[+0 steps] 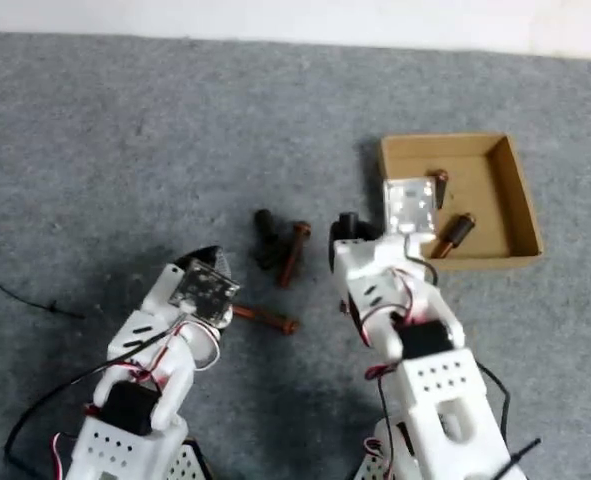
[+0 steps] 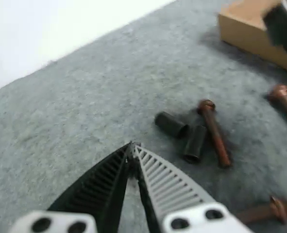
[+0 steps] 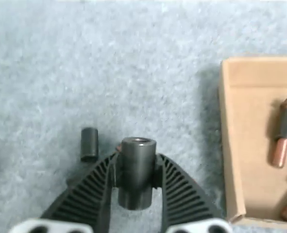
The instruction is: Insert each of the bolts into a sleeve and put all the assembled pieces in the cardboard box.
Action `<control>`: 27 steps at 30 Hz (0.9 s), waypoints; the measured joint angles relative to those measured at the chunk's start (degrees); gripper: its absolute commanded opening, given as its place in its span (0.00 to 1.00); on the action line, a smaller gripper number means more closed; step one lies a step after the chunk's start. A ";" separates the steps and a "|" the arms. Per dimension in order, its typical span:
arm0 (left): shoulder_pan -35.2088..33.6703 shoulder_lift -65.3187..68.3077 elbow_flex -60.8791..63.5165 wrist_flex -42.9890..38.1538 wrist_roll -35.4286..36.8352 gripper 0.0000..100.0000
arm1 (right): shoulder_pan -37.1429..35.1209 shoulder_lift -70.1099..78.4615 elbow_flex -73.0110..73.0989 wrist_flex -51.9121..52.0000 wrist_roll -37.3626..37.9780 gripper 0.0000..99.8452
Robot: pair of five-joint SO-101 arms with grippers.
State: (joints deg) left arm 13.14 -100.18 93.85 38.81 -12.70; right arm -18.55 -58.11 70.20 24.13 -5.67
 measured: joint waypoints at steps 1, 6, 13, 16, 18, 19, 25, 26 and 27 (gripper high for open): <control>0.62 2.02 -1.23 0.00 -0.44 0.01 | 0.35 -1.67 0.88 -0.09 0.00 0.01; 4.13 19.16 -9.05 0.00 -4.57 0.01 | 1.32 -7.91 3.69 -0.09 1.14 0.01; 11.69 48.88 -19.16 0.00 -11.43 0.14 | 2.99 -11.60 5.45 -0.09 4.31 0.01; 13.63 57.58 -21.89 0.00 -13.80 0.15 | 4.92 -11.87 5.45 -0.09 4.31 0.01; 13.89 61.01 -22.77 0.00 -15.65 0.15 | 6.86 -11.87 5.45 -0.09 4.31 0.01; 13.80 62.24 -23.21 0.00 -17.05 0.15 | 7.91 -11.87 5.45 -0.09 4.31 0.01; 13.71 66.37 -23.65 0.00 -24.26 0.16 | 11.16 -11.87 5.45 -3.52 4.31 0.01; 13.71 66.99 -23.74 0.00 -24.70 0.16 | 11.60 -11.87 5.45 -3.60 4.31 0.01; 13.71 67.60 -23.82 -0.09 -24.79 0.16 | 11.96 -11.87 5.45 -3.87 4.31 0.01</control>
State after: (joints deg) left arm 26.86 -32.57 70.02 38.73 -37.49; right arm -6.59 -69.98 75.65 20.26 -1.36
